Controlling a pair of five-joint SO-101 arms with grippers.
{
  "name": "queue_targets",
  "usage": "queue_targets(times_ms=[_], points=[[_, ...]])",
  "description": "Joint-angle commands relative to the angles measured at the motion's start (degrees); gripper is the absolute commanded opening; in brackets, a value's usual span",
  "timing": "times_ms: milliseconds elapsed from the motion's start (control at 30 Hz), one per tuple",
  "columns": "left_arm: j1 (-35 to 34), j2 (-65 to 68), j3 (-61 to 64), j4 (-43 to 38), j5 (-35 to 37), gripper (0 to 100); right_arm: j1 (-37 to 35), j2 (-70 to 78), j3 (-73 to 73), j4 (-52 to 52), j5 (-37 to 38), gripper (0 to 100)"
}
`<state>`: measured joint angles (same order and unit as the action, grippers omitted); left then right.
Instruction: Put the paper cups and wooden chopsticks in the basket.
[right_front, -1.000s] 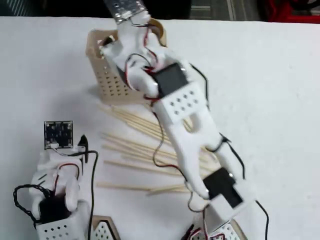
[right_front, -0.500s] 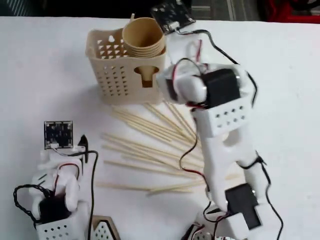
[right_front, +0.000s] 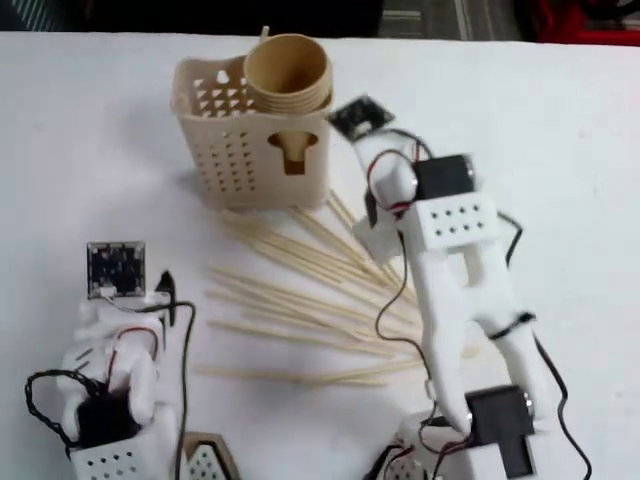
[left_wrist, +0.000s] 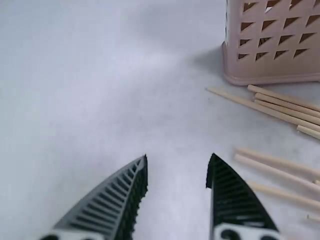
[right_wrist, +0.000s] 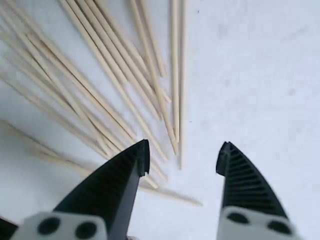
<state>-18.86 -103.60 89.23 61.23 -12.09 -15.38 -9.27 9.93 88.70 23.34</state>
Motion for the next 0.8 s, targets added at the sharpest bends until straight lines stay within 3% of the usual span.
queue_targets(times_ms=[0, 333, 533, 667, 733, 767], points=[[-0.5, -0.5, 0.0, -1.2, -0.7, 20, 0.2, 3.1, 4.8, -8.0, 0.5, 23.5], [-0.5, -0.5, 0.1, -1.2, -0.8, 20, 0.7, 21.9, 5.6, -22.2, 0.5, 23.4], [-0.5, -0.5, 0.1, -1.2, -0.8, 20, 1.8, 27.9, 4.2, -23.6, 0.6, 22.8], [-0.5, -0.5, 0.2, -1.2, -2.5, 20, 3.3, 29.6, 4.4, -23.6, 1.3, 9.8], [-0.5, -0.5, 0.2, -1.2, -2.5, 20, 3.4, 29.8, 4.7, -23.3, 5.5, 1.2], [-0.5, -0.5, 0.2, -1.2, -2.6, 20, 3.6, 29.7, 5.5, -23.0, 7.2, 1.7]])
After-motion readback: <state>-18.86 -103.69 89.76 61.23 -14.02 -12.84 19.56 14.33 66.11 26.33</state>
